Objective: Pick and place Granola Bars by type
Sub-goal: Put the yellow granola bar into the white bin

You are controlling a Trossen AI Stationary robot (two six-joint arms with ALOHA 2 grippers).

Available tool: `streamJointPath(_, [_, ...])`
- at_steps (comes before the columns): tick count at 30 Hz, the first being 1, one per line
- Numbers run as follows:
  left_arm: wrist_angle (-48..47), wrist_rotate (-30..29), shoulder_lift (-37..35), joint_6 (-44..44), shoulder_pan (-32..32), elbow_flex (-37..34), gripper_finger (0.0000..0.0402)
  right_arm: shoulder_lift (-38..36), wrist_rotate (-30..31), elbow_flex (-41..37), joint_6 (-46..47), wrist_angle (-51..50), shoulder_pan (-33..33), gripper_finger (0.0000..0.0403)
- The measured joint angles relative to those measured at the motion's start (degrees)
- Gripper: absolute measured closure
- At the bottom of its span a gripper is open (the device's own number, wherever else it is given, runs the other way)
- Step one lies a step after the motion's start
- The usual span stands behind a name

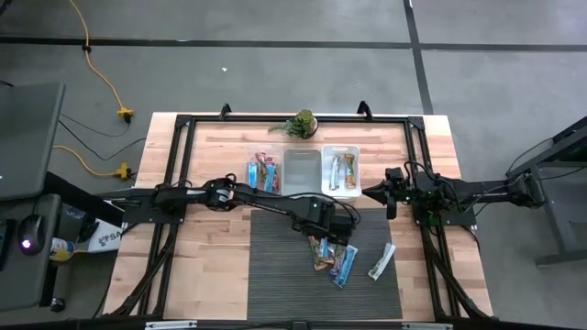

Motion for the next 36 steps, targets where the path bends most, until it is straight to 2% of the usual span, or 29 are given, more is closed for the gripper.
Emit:
streamJointPath(28, [-1.29, 2.86, 2.54, 1.51, -0.03, 0.04, 0.0183, 0.00, 0.00, 0.00, 0.00, -0.04, 0.00, 0.0402])
streamJointPath(31, [-1.38, 3.30, 2.54, 1.52, -0.09, 0.01, 0.0202, 0.00, 0.00, 0.00, 0.00, -0.04, -0.02, 0.0402])
streamJointPath(36, [-1.24, 3.87, 2.54, 2.29, -0.13, 0.01, 0.0262, 0.00, 0.00, 0.00, 0.00, -0.04, -0.02, 0.0402])
